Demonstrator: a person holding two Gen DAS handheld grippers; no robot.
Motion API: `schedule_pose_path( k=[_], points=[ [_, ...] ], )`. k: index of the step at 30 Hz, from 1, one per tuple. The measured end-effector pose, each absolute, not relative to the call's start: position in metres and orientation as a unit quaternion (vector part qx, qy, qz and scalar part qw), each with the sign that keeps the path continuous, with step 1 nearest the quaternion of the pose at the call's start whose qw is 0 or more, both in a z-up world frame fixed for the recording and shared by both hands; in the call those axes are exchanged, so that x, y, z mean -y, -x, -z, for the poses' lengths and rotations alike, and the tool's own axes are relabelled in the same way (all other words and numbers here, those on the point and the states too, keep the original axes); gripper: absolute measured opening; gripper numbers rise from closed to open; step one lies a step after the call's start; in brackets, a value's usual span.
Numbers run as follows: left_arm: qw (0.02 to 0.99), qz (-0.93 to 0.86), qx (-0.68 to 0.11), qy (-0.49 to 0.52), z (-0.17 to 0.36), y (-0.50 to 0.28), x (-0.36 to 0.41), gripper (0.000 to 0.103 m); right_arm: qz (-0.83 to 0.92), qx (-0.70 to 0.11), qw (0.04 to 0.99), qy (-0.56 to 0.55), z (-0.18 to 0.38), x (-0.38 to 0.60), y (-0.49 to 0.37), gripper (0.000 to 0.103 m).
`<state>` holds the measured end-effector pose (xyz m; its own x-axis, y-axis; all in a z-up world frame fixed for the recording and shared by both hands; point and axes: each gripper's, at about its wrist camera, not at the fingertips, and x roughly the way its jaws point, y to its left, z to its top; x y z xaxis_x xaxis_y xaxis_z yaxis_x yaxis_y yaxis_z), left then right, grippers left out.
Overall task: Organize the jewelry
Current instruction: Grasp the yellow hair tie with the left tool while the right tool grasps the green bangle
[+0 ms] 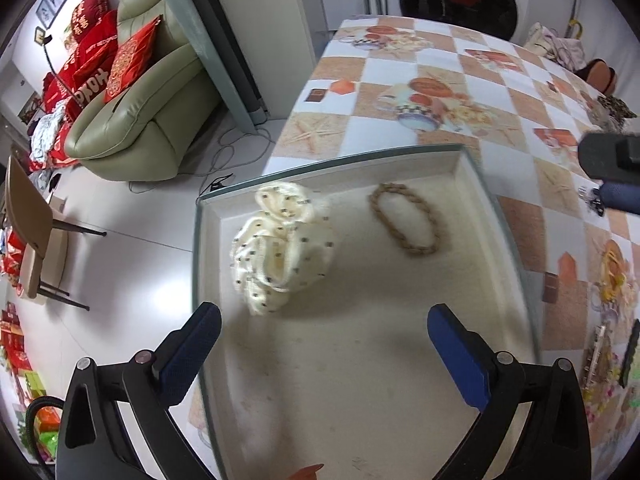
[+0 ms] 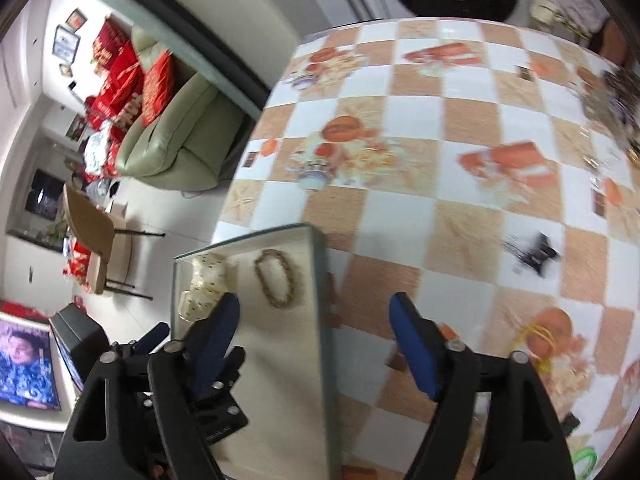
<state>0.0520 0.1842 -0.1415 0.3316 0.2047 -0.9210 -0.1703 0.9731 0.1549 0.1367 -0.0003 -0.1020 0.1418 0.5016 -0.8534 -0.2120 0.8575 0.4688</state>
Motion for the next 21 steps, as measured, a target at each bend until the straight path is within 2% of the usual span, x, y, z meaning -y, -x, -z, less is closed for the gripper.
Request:
schedule_pose_path(
  k=[5, 8, 21],
  points=[
    [0.82, -0.086, -0.565, -0.021, 0.132, -0.054, -0.155, 0.103, -0.206, -0.616, 0.751, -0.124, 0.104, 0.043, -0.12, 0.081],
    [0.824, -0.064, -0.562, -0.03, 0.126, -0.057, -0.132, 0.103, -0.18, -0.621, 0.752, -0.13, 0.106, 0.074, -0.11, 0.087],
    [0.826, 0.016, -0.56, -0.061, 0.118, -0.074, -0.04, 0.103, -0.053, -0.632, 0.755, -0.166, 0.124, 0.204, -0.068, 0.088]
  ],
)
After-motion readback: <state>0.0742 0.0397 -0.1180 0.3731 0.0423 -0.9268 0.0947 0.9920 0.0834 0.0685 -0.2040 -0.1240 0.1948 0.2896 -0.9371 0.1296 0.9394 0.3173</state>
